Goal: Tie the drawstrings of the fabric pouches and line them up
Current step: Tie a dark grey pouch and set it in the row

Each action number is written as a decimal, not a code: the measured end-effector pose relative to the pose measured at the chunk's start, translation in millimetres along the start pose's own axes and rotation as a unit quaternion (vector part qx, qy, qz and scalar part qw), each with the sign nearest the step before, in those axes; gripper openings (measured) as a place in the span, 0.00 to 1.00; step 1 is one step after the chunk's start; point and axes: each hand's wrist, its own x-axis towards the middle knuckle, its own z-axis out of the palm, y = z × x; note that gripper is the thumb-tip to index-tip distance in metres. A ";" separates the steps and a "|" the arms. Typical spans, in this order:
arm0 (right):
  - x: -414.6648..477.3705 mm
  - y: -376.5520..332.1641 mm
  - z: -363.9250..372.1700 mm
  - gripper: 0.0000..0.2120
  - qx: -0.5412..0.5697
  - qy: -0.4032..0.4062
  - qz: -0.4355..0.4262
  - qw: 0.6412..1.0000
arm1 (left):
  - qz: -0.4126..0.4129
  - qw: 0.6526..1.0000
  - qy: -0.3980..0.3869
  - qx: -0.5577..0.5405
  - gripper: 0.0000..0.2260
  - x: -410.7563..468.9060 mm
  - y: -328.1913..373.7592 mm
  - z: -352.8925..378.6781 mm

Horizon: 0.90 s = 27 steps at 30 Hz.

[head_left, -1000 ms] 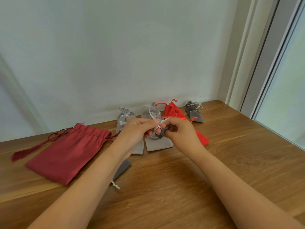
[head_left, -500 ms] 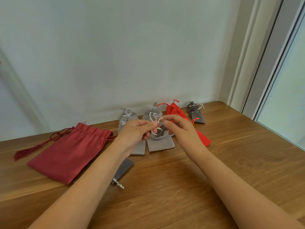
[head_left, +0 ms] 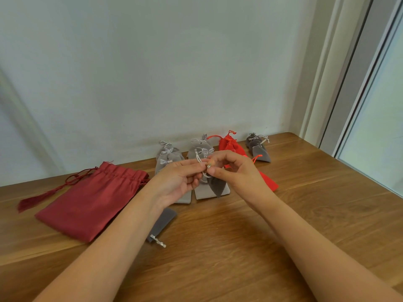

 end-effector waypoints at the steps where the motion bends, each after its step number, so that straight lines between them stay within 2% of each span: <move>1: 0.3 0.7 0.1 0.08 -0.015 0.000 0.008 1.000 | 0.004 1.000 -0.002 0.013 0.07 -0.4 0.4 -1.0; 4: 0.0 2.7 2.6 0.12 -0.034 -0.004 0.042 0.999 | 0.027 0.998 -0.011 0.062 0.06 -3.0 2.5 -1.8; 7: -1.9 1.6 5.2 0.09 -0.025 -0.009 0.071 0.997 | 0.063 0.990 -0.014 0.124 0.09 -3.0 2.8 -2.1; 12: -1.7 -1.3 6.1 0.11 -0.020 0.016 0.083 0.996 | 0.124 0.966 0.034 0.225 0.07 -2.5 0.3 0.0; 16: -1.7 -0.4 5.7 0.14 -0.019 0.016 0.071 0.997 | 0.198 0.929 0.075 0.303 0.06 -0.8 -2.5 1.5; 21: -2.7 -1.2 5.7 0.16 -0.018 0.013 0.048 0.999 | 0.227 0.869 0.107 0.426 0.03 0.0 -6.3 5.9; 25: -2.4 -0.3 4.4 0.17 -0.048 -0.005 0.031 0.998 | 0.257 0.840 0.131 0.459 0.11 0.0 -9.0 7.5; 27: -2.0 -1.1 2.0 0.17 -0.046 -0.011 0.026 0.999 | 0.278 0.830 0.140 0.462 0.11 -1.6 -10.1 9.3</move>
